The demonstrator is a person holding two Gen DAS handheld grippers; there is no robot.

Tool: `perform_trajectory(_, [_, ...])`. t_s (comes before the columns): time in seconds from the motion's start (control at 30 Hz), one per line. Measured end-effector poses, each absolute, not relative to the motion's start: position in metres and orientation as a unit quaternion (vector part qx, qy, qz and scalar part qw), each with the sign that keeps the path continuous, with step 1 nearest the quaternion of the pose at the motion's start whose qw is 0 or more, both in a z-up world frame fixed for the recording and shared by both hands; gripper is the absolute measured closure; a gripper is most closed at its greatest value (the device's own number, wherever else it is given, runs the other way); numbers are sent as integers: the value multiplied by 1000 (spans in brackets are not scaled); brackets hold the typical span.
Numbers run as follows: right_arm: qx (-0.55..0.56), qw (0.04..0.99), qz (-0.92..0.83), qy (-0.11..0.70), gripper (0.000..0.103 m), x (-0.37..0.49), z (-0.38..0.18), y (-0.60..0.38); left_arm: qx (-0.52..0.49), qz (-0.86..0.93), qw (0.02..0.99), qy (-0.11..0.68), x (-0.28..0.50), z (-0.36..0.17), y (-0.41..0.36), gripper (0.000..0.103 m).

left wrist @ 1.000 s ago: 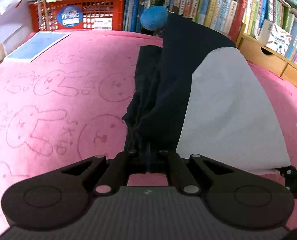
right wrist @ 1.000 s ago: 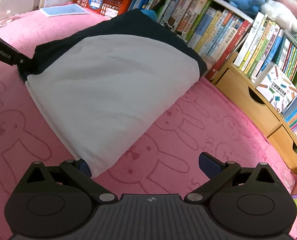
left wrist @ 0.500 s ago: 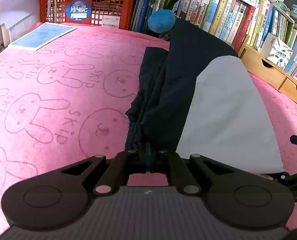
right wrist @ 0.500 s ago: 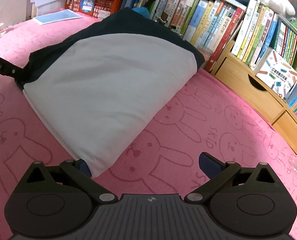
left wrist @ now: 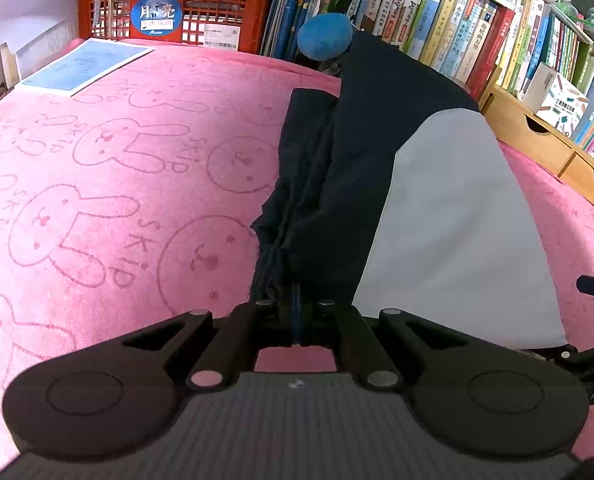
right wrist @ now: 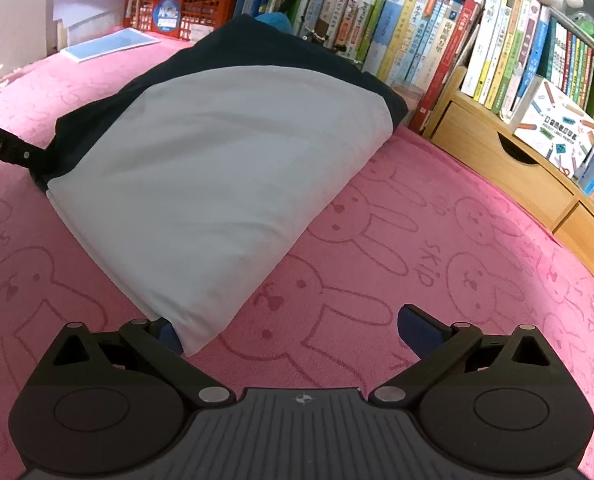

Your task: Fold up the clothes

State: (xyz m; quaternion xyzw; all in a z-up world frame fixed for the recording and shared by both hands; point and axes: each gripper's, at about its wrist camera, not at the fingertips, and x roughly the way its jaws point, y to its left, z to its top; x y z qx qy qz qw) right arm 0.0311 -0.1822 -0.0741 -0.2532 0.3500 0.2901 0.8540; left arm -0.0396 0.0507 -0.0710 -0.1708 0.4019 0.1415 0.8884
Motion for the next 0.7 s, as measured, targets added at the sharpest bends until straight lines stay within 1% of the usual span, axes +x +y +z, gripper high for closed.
perform_trajectory(0.27, [-291,843,296,341,0,29,-72,-175,-168,141,884,413,-38,-69,51,100])
perform_trajectory(0.7, [-304,841,291,338,1,26,-71,-173,-160,135,887,412,-39,-70,51,100])
